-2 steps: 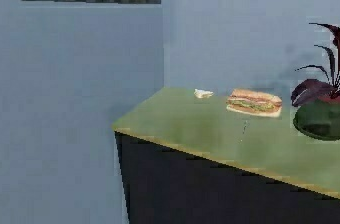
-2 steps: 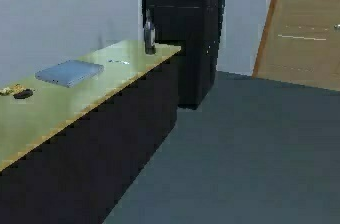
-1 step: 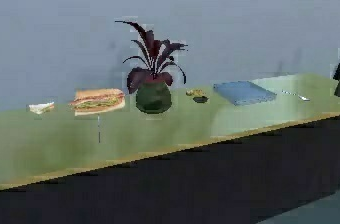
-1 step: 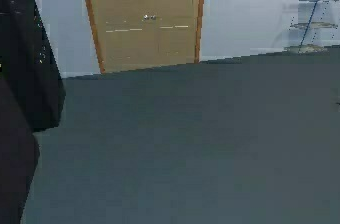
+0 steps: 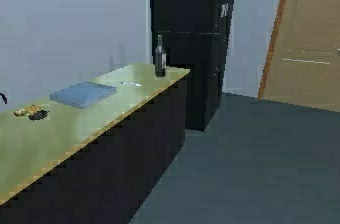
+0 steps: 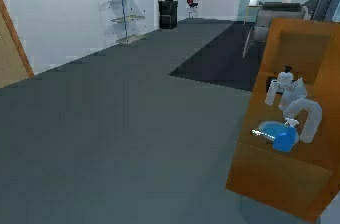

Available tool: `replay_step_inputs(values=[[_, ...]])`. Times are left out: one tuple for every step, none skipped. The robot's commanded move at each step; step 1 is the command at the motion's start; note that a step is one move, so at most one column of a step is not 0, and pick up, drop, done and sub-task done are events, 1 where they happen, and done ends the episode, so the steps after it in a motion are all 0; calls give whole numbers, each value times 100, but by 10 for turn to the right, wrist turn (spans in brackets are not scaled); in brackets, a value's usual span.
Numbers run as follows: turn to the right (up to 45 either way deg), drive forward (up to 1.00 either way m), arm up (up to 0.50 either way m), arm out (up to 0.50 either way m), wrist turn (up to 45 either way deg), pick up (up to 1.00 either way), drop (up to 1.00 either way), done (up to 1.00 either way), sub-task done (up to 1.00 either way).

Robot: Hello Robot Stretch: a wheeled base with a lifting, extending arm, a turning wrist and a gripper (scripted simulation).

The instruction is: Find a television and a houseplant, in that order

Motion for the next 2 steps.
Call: replay_step_inputs(values=[[210,0,0,0,0,0,0,0,0],[0,35,0,0,0,0,0,0,0]])
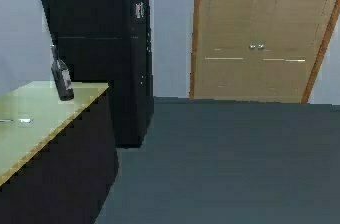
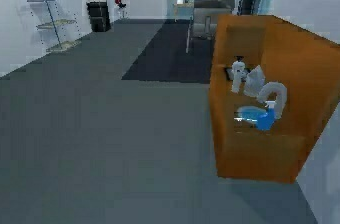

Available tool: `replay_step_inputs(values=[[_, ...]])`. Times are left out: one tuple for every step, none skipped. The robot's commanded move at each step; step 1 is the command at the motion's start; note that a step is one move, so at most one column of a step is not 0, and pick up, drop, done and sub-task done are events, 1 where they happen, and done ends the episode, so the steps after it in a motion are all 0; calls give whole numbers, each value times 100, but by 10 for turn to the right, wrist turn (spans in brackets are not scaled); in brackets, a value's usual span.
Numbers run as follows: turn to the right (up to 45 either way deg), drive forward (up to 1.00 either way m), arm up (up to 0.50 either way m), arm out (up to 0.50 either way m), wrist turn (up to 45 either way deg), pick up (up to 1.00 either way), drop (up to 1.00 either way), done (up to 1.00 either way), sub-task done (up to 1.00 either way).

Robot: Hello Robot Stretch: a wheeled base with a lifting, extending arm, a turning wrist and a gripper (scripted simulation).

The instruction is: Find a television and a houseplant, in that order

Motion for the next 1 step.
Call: replay_step_inputs(values=[[-450,0,0,0,0,0,0,0,0]])
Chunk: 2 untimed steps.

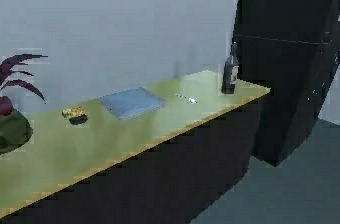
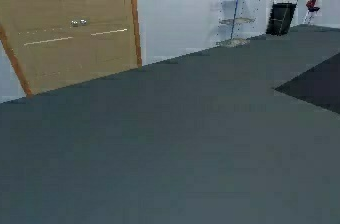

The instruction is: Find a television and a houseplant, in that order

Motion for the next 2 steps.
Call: replay_step_inputs(values=[[-420,0,0,0,0,0,0,0,0],[0,0,0,0,0,0,0,100,0]])
